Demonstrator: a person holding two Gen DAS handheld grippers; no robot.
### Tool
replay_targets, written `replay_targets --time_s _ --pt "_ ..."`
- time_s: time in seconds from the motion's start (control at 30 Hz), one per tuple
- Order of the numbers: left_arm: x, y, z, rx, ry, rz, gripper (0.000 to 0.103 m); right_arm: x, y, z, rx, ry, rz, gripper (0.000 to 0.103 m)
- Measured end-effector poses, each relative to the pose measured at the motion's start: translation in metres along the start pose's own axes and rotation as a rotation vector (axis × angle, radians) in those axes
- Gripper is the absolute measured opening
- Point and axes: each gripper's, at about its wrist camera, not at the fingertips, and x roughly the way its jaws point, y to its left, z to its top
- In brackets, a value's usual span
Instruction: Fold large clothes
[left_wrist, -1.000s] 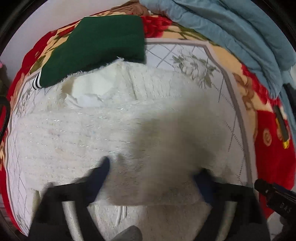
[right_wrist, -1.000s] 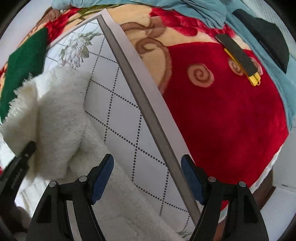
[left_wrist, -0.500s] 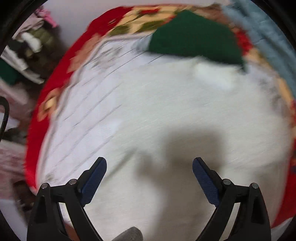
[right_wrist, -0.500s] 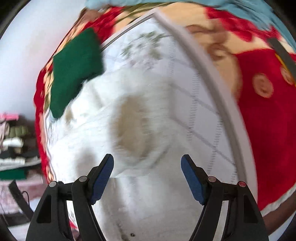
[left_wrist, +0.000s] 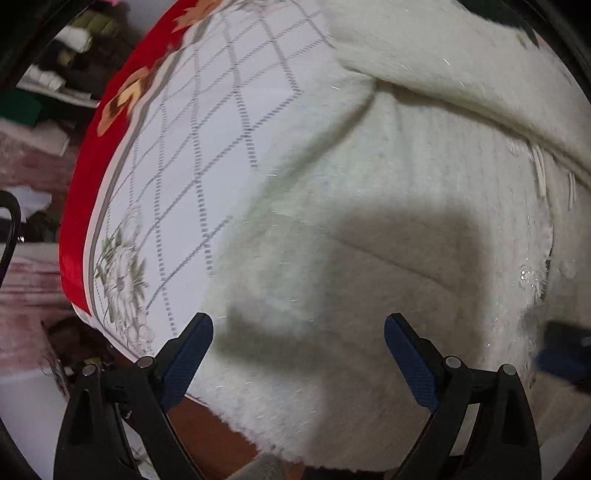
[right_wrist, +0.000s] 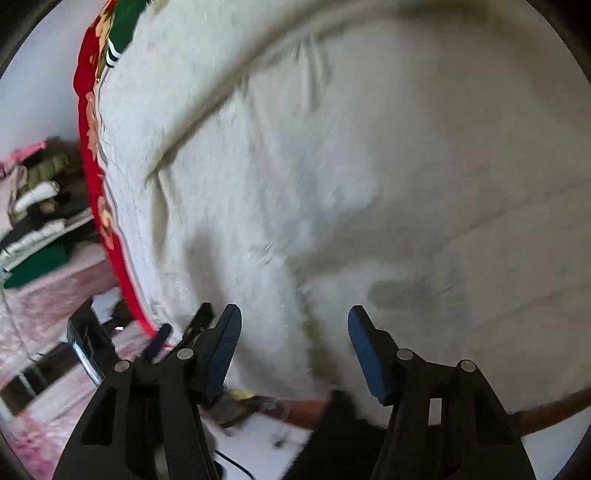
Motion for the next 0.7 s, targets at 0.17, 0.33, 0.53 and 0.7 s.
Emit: replay_targets --time_s 0.17,0.33,0.53,0.7 --pt "-0.02 0.037 0.002 -0.012 -0.067 -0.009 0.095 0.026 0.017 -0.015 -0.042 -0.028 -0.092 0.006" --pt "-0.03 0.057 -0.004 0.004 -0.105 -0.004 0.095 -0.021 0.039 -0.039 -0.131 -0.239 -0.301 0.005" --pt "-0.04 0.061 0.015 -0.008 -0.102 -0.077 0.095 -0.02 0.041 -0.015 -0.097 -0.101 -0.283 0.014" --pt "-0.082 0.033 0.082 0.009 -0.215 -0.105 0.099 -0.098 0.073 -0.001 -0.124 -0.259 -0.188 0.044"
